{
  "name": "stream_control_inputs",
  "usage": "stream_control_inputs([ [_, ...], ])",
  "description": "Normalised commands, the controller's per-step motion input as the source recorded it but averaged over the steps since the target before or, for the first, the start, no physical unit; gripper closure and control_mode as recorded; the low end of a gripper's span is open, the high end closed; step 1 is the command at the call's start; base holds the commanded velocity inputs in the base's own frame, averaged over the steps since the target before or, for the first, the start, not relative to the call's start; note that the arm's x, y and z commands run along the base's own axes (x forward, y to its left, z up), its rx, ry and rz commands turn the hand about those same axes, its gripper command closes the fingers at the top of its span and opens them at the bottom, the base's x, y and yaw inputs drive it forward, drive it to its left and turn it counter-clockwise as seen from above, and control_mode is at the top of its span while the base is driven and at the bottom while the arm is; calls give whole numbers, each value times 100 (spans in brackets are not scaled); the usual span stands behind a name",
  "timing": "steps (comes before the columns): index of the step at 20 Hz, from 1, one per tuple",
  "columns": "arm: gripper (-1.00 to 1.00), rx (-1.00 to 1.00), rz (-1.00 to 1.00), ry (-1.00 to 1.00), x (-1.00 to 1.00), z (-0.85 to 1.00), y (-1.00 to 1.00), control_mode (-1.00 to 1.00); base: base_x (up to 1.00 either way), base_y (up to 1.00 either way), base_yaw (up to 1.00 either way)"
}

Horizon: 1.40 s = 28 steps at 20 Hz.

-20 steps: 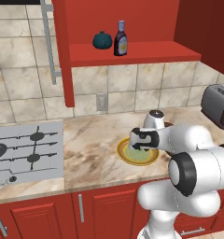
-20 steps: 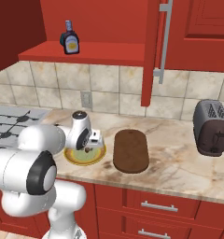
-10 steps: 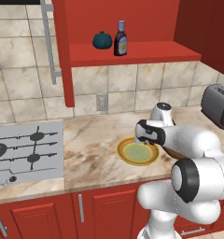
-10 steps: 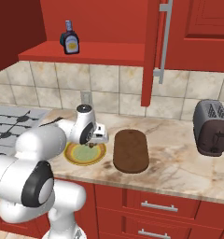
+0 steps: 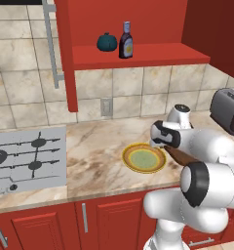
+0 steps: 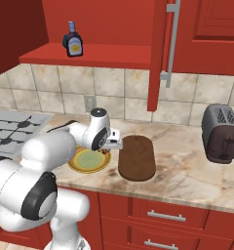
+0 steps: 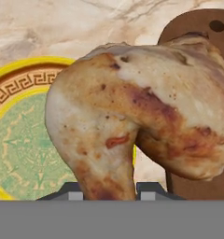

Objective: Pick the chicken drumstick from the plate and place it on the cutting board. Then pick the condiment bottle from the cabinet and place it next to the cutting board.

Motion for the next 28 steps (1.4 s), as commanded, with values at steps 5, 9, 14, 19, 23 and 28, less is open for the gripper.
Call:
stream_control_inputs([
  [5,100,0,0,0,0,0,-44,-100,0,0,0],
  [9,100,0,-1,0,0,0,-40,-100,0,0,0],
  [14,100,0,-1,0,0,0,-38,-100,0,0,0],
  [19,100,0,0,0,0,-8,-31,-100,0,0,0],
  [23,100,0,0,0,8,-24,-18,-100,0,0,0],
  [28,100,0,0,0,11,-25,-17,-100,0,0,0],
])
